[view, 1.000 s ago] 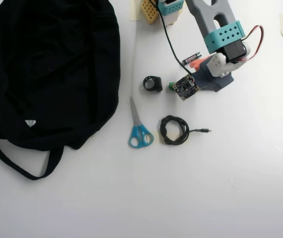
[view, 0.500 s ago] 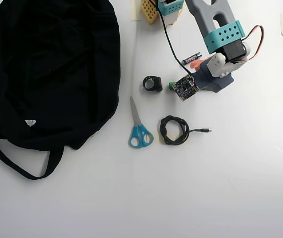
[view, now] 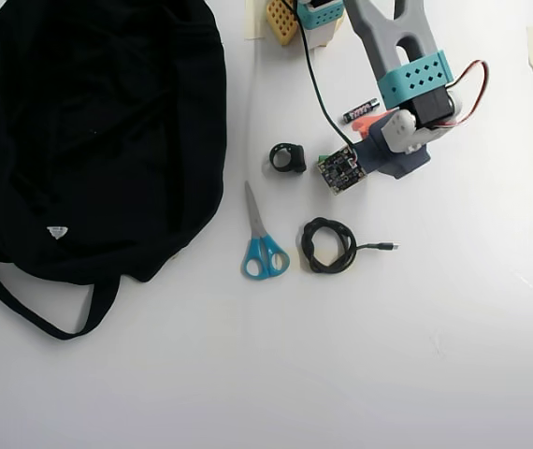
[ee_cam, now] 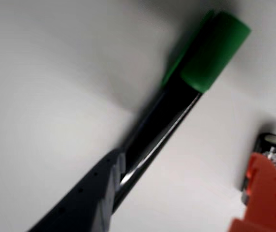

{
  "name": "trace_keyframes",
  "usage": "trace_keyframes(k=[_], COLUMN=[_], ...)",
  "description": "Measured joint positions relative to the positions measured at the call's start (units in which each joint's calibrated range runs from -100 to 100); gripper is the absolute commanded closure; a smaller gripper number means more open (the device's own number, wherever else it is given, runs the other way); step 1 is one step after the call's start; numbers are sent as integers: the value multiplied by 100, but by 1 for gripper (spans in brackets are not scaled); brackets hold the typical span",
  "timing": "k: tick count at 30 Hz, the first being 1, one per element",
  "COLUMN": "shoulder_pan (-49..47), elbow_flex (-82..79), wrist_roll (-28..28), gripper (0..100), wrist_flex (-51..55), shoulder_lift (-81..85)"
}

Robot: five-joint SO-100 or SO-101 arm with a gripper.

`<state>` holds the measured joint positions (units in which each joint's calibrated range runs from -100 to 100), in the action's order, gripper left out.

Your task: Put the green marker into the black bag

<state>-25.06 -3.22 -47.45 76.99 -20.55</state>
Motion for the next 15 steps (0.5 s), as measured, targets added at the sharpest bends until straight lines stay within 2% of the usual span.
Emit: trace_keyframes(k=[15], shoulder_pan=[272], elbow_flex=[-8], wrist_roll=[0], gripper=[67], wrist_flex=[-618], shoulder_lift=[-83])
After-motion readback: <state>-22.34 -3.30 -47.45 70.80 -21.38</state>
